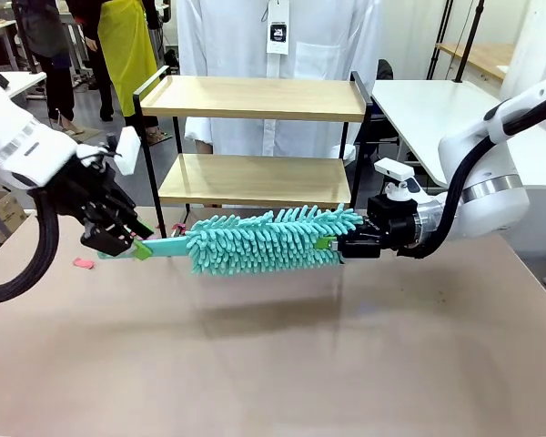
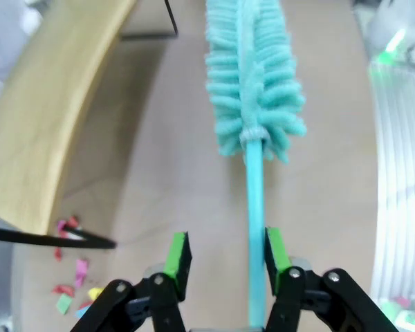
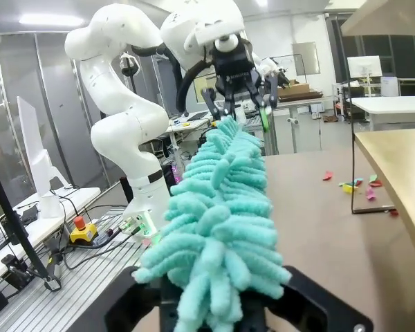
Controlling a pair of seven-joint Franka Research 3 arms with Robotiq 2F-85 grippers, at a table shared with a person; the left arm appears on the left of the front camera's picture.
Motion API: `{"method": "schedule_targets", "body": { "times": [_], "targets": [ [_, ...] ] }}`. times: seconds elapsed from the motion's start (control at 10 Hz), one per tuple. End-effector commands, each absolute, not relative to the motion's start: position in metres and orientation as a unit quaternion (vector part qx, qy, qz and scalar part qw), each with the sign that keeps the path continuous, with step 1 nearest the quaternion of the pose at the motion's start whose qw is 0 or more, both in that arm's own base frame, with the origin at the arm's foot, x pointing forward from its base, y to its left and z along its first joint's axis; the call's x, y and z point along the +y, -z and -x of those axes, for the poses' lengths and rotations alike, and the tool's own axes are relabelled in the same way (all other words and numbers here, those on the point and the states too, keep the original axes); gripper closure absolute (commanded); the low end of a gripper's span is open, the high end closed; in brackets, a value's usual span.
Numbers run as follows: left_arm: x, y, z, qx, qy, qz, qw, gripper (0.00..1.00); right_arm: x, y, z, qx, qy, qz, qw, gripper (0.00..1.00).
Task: Clean the shelf.
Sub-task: Hand the Duster back to the human.
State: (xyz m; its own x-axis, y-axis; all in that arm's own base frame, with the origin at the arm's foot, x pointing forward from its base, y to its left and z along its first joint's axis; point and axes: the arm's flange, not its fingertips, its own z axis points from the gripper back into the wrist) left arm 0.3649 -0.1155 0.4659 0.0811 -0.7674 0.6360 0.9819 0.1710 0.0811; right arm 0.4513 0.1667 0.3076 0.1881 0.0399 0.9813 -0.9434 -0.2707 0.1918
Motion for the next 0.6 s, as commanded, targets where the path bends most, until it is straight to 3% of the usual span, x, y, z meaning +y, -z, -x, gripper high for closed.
{"method": "schedule_targets", "body": {
  "times": [0.0, 0.5],
  "targets": [
    [-0.08, -0.471, -0.35, -0.361, 0.588, 0.268, 0.672, 0.0, 0.168, -0.308, -0.451, -0.378, -0.515, -0.603, 0.478, 1.0],
    [0.021, -0.476, -0.311, -0.451, 0.552, 0.311, 0.628, 0.0, 0.168, -0.308, -0.451, -0.378, -0.515, -0.603, 0.478, 1.0]
  ]
}}
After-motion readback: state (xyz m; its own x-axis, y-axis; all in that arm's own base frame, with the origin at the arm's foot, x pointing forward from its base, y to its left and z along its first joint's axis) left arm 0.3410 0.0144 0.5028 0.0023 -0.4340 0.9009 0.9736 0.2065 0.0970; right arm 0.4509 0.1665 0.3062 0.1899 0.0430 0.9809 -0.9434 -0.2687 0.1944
